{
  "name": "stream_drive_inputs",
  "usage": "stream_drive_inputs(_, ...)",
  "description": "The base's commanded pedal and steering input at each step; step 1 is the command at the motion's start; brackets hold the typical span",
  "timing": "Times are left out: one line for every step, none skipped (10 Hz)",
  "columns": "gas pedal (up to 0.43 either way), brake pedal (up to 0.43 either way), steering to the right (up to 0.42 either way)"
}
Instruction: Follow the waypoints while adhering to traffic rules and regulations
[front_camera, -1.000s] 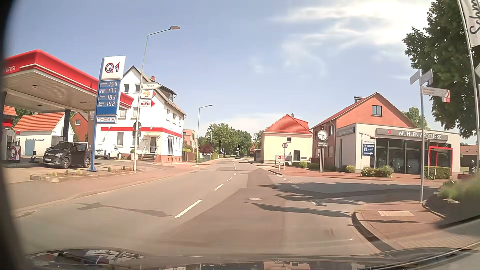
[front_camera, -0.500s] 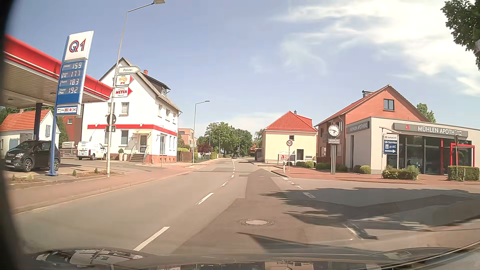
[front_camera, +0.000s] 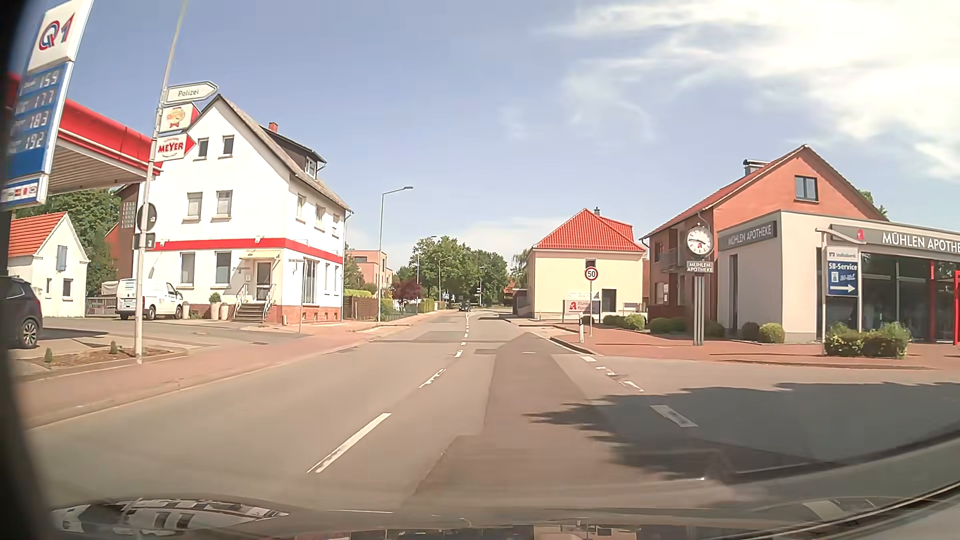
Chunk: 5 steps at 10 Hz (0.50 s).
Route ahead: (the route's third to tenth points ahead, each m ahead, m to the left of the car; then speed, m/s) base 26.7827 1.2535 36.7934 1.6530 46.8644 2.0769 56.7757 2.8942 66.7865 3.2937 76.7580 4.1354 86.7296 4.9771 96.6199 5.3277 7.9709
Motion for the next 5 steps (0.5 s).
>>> stream_drive_inputs(0.177,0.000,-0.004)
stream_drive_inputs(0.177,0.000,-0.003)
stream_drive_inputs(0.189,0.000,-0.003)
stream_drive_inputs(0.189,0.000,-0.004)
stream_drive_inputs(0.197,0.000,-0.004)
